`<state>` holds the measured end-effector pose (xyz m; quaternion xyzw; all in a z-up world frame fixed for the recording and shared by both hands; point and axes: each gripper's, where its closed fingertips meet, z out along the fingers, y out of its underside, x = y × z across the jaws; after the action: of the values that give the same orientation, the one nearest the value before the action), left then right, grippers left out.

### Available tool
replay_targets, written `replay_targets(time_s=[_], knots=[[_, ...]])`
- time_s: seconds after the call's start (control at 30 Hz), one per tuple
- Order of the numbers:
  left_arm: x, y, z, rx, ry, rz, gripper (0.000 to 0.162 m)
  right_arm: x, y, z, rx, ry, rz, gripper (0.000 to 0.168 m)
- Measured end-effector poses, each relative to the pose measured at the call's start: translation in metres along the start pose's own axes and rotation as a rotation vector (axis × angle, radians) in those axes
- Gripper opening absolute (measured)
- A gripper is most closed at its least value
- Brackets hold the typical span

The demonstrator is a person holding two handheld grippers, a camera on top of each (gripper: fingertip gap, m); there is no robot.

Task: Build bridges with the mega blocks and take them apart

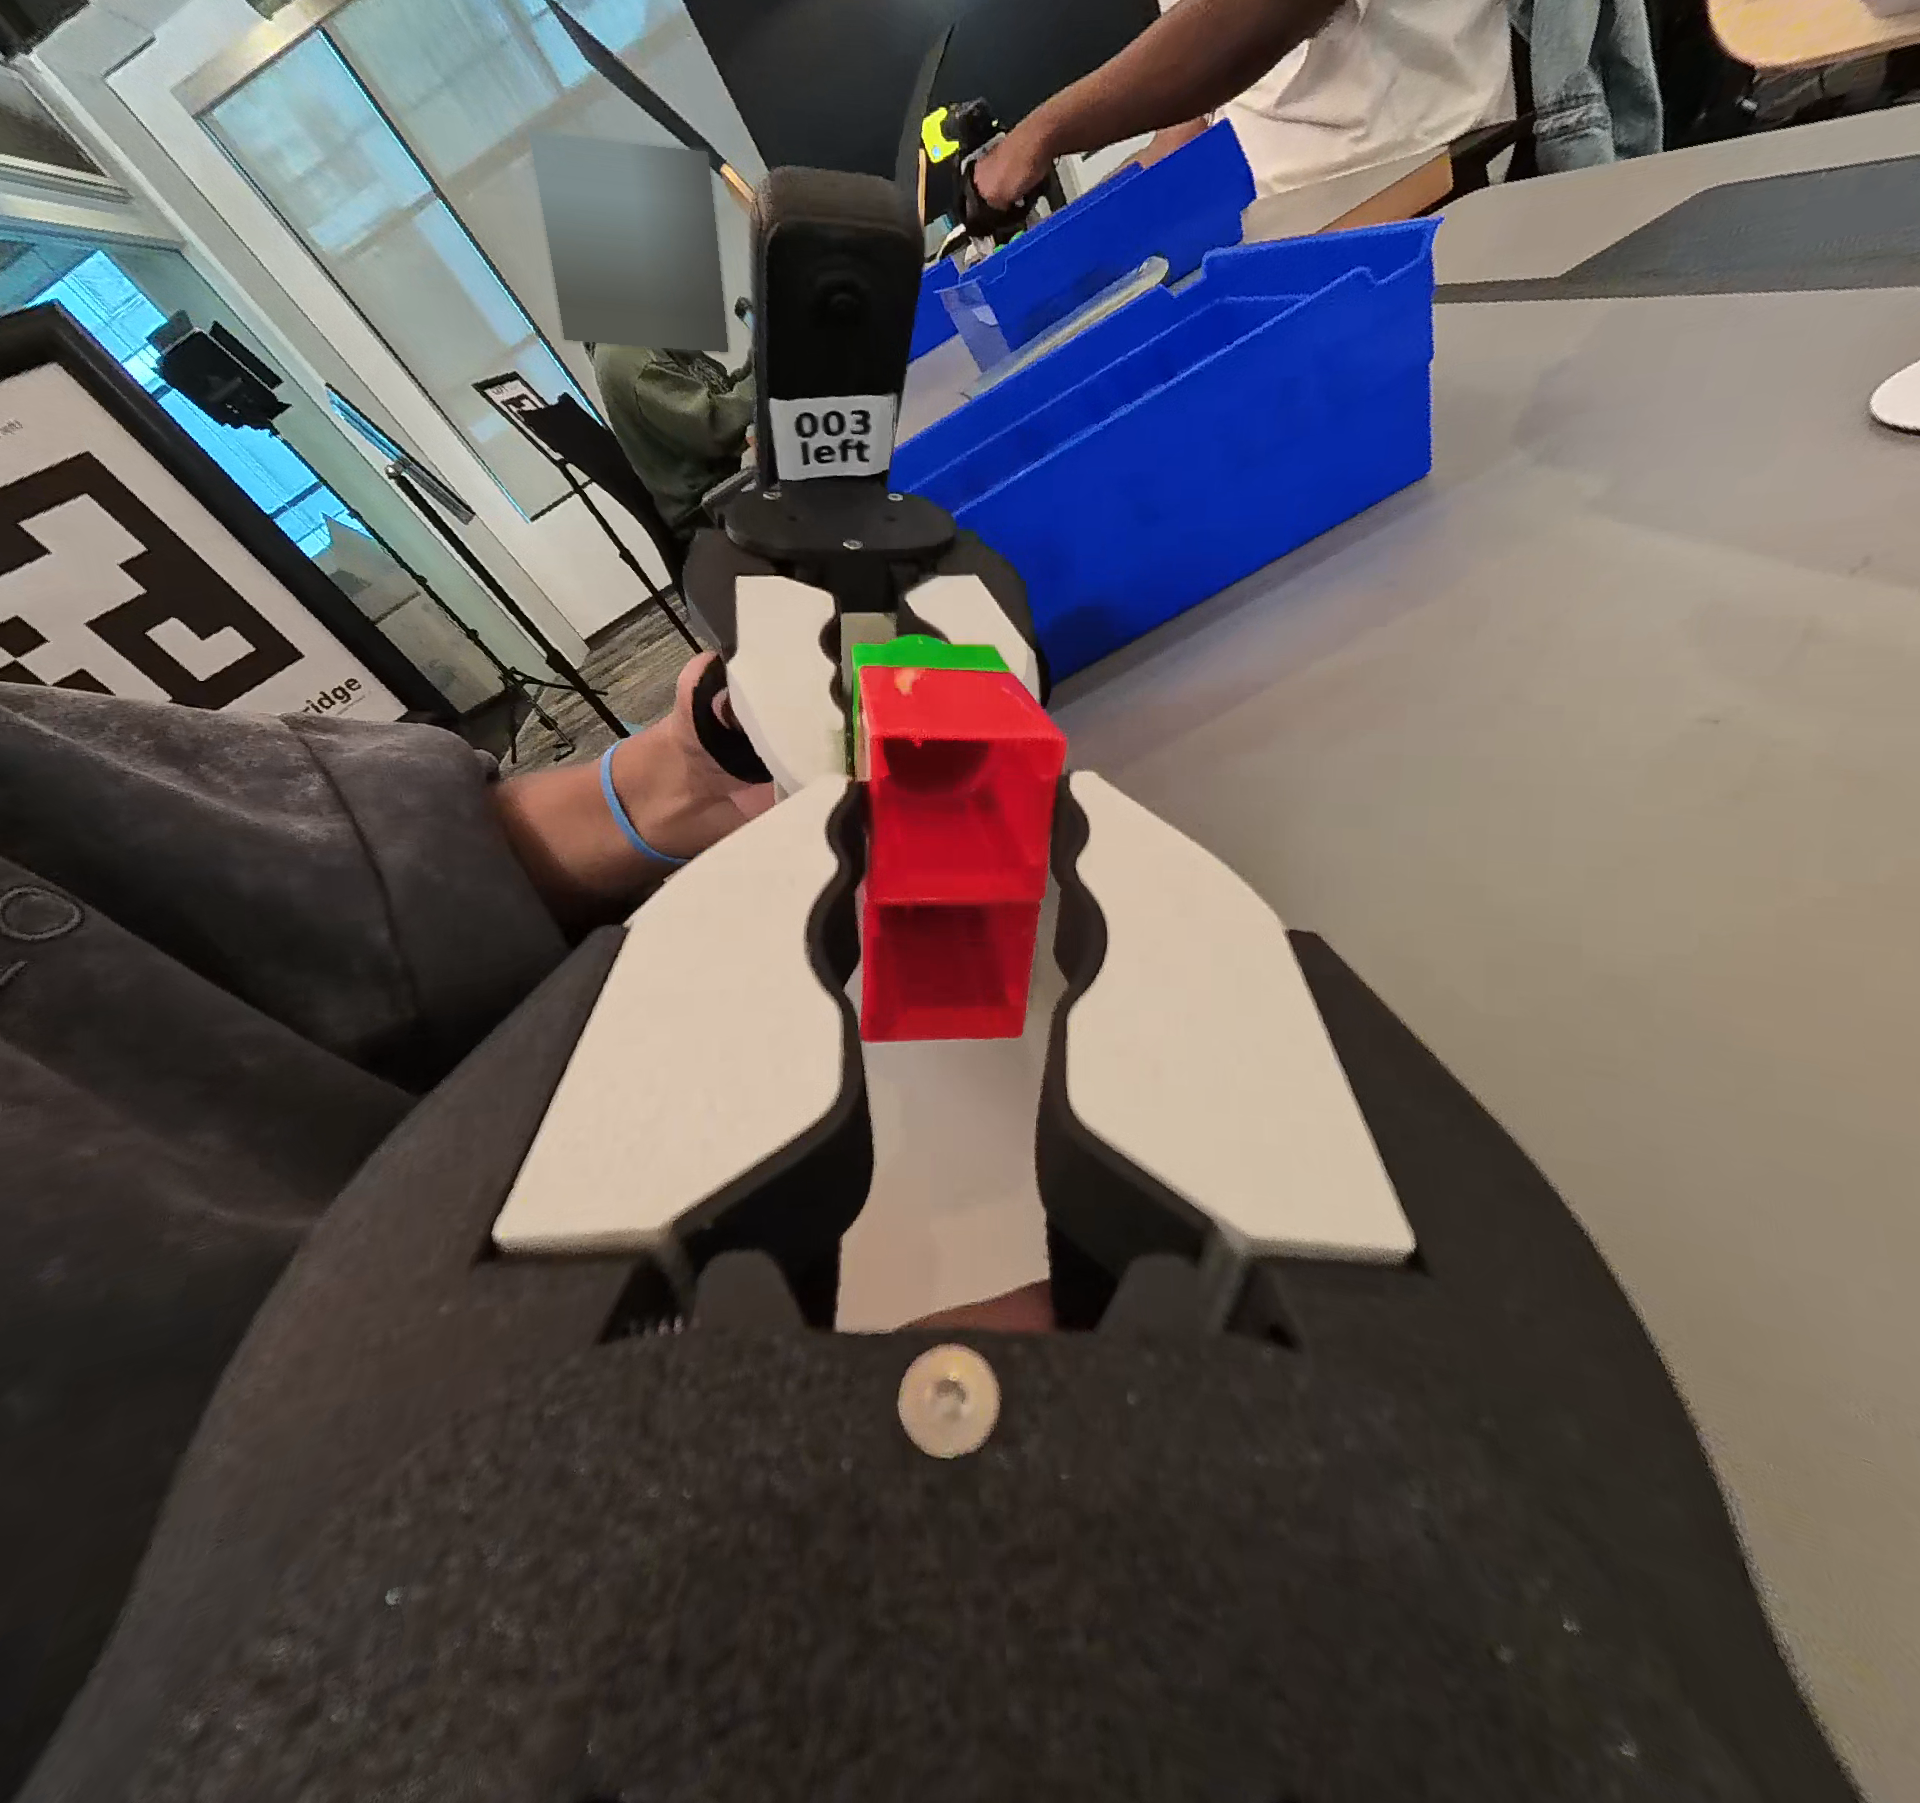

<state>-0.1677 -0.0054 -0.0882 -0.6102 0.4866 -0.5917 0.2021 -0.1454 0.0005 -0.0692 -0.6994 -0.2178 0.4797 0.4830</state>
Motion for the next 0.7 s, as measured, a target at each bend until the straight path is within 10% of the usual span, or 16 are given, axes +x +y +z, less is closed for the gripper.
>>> replay_targets(time_s=[0.43,0.7], knots=[[-0.003,0.005,-0.002,-0.046,-0.024,0.005,0.034,0.002,0.006,0.004,-0.005,0.014,0.004,0.035],[-0.002,0.028,-0.003,-0.227,-0.094,0.131,0.034,-0.006,0.016,0.006,-0.518,0.064,-0.326,0.053]])
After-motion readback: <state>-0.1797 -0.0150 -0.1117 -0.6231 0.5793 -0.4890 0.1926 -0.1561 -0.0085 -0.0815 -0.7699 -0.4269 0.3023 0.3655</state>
